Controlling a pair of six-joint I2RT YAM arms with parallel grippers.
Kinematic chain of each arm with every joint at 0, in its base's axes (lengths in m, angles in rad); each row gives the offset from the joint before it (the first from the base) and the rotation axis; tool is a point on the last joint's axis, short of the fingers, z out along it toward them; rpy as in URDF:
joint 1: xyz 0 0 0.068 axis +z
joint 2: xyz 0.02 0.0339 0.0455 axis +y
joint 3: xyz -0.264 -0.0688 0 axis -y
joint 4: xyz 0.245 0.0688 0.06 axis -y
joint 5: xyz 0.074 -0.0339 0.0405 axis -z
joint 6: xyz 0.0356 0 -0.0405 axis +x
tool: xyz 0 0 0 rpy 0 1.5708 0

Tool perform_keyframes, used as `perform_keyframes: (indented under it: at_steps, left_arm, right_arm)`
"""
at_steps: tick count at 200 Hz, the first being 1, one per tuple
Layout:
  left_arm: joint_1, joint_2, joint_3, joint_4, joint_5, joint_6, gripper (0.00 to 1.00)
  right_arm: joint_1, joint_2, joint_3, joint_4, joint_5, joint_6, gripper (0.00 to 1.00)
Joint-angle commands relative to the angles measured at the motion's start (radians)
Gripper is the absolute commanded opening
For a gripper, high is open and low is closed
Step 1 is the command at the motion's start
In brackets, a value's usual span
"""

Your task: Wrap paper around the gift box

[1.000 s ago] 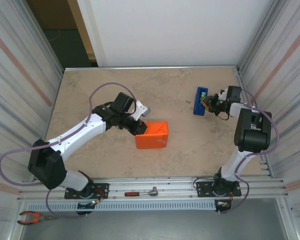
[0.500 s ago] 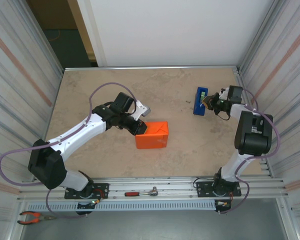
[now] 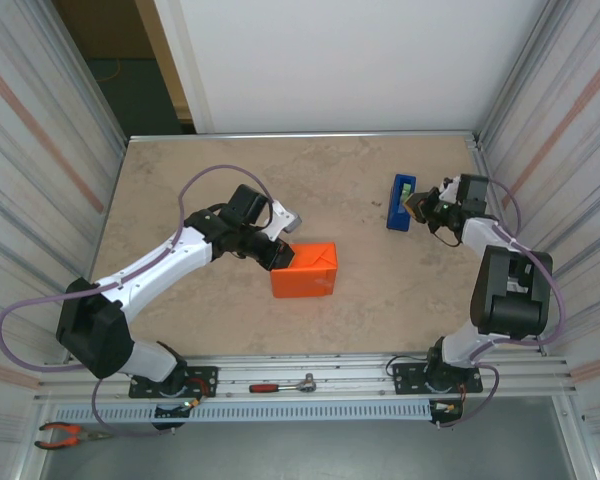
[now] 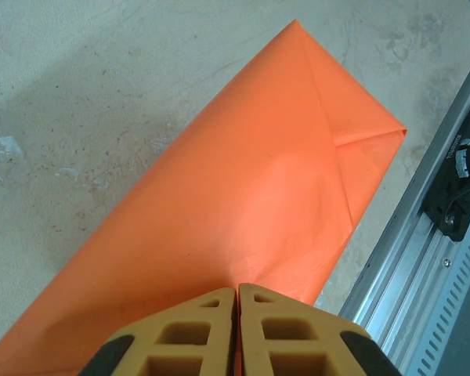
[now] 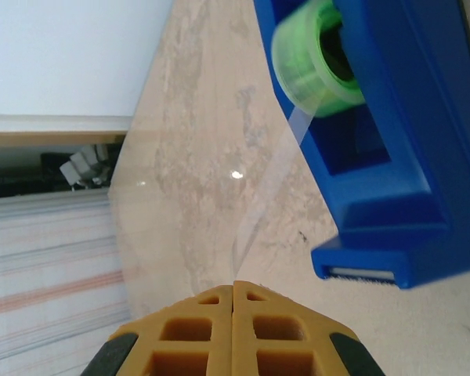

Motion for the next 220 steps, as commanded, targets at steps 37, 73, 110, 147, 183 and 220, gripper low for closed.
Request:
perform_keyframes:
  at_steps: [37, 73, 110, 147, 183, 220]
  left_arm:
    - [-0.029, 0.063, -0.054, -0.074, -0.016, 0.020, 0.11]
    - [-0.033, 0.065, -0.054, -0.074, -0.016, 0.019, 0.11]
    - [-0.032, 0.066, -0.054, -0.074, -0.015, 0.019, 0.11]
    - [-0.032, 0.065, -0.054, -0.076, -0.016, 0.022, 0.10]
    - [-0.032, 0.064, -0.053, -0.076, -0.018, 0.023, 0.10]
    - [-0.033, 0.061, -0.054, -0.078, -0.020, 0.024, 0.10]
  right_arm:
    - [0.031, -0.113, -0.096, -0.018, 0.009, 0.039, 0.00]
    - [0.034, -0.122, -0.137, -0.015, 0.027, 0.040, 0.00]
    - [0.034, -0.094, -0.180, 0.012, 0.051, 0.042, 0.00]
    - [0.032, -0.019, -0.212, 0.081, 0.084, 0.068, 0.00]
    - [0.034, 0.111, -0.206, 0.187, 0.090, 0.147, 0.00]
    - [0.074, 0.222, -0.166, 0.263, 0.082, 0.233, 0.00]
